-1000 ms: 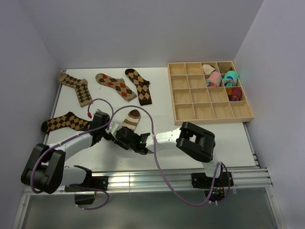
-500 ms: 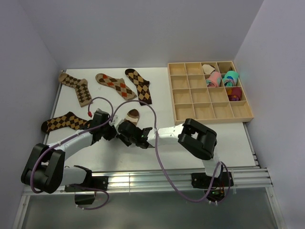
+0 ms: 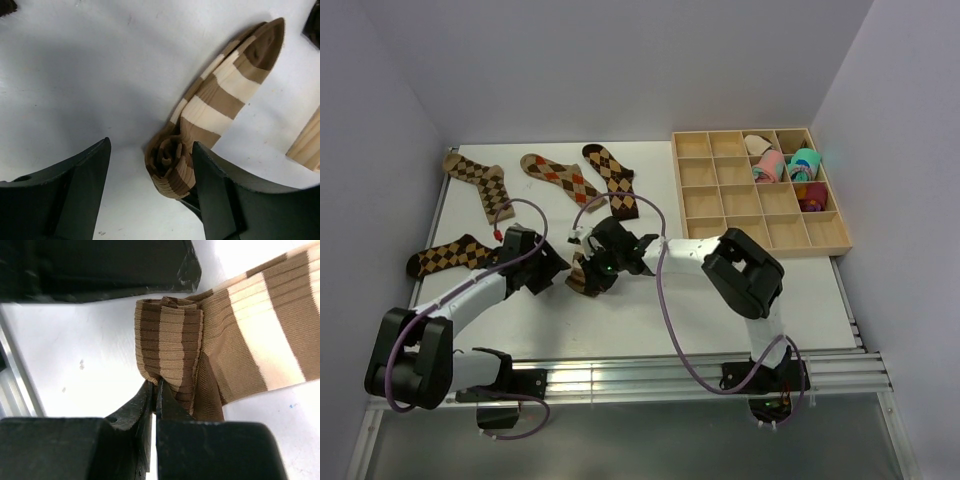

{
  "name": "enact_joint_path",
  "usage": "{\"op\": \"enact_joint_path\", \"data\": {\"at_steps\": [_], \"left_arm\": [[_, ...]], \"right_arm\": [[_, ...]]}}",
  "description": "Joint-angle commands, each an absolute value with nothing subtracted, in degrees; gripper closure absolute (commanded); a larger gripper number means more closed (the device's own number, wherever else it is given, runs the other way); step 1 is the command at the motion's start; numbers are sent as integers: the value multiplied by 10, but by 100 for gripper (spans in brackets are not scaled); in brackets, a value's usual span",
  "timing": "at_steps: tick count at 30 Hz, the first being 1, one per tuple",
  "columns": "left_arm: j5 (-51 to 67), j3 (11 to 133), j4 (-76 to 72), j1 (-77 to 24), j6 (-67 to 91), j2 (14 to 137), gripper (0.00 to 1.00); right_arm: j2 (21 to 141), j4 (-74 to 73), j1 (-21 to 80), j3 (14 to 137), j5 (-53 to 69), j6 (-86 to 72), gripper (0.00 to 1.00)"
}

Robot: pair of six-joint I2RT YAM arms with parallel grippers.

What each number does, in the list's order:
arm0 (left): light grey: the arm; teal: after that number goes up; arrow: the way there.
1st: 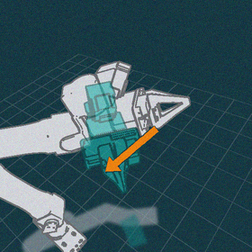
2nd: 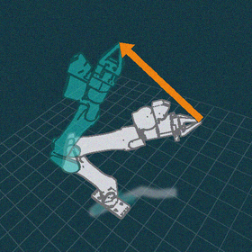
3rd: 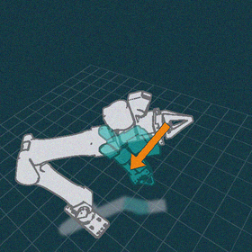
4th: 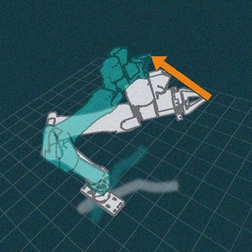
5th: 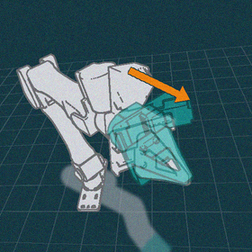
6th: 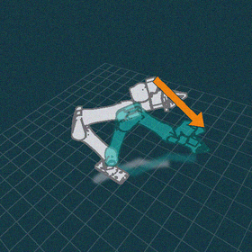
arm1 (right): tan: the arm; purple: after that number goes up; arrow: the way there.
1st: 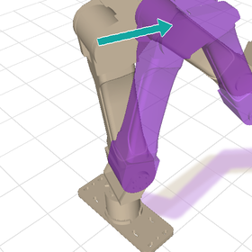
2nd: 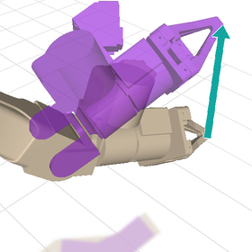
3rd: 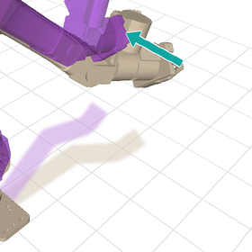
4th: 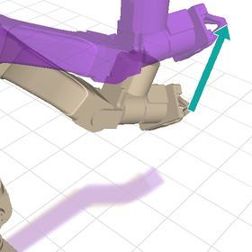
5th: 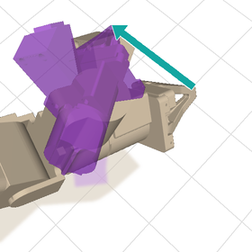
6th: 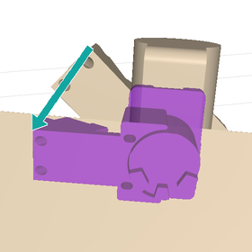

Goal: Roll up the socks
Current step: Roll the sock at the center of the board.

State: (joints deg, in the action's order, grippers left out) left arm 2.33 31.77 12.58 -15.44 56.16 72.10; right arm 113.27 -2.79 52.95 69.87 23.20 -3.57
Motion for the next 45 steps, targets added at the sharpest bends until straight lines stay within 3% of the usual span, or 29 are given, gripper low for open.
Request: {"op": "enact_joint_path", "data": {"at_steps": [1,6,11,18,25,29,33,45], "left_arm": [[48,321,91,-149,547,690,29],[65,279,38,-149,548,649,24],[70,283,11,-149,541,699,31],[70,321,-48,-149,539,809,56],[78,356,-70,-156,526,881,69],[78,368,-76,-163,519,909,86],[79,379,-84,-174,510,934,94],[62,396,-96,-197,496,955,95]], "right_arm": [[1171,-179,510,707,321,-32,100],[1202,-251,488,771,379,-16,100],[1221,-297,486,806,386,11,100],[1237,-335,484,842,408,27,100],[1257,-379,483,879,417,44,100],[1265,-394,480,900,423,46,100],[1281,-430,473,932,426,61,100],[1332,-478,450,984,465,70,100]]}}
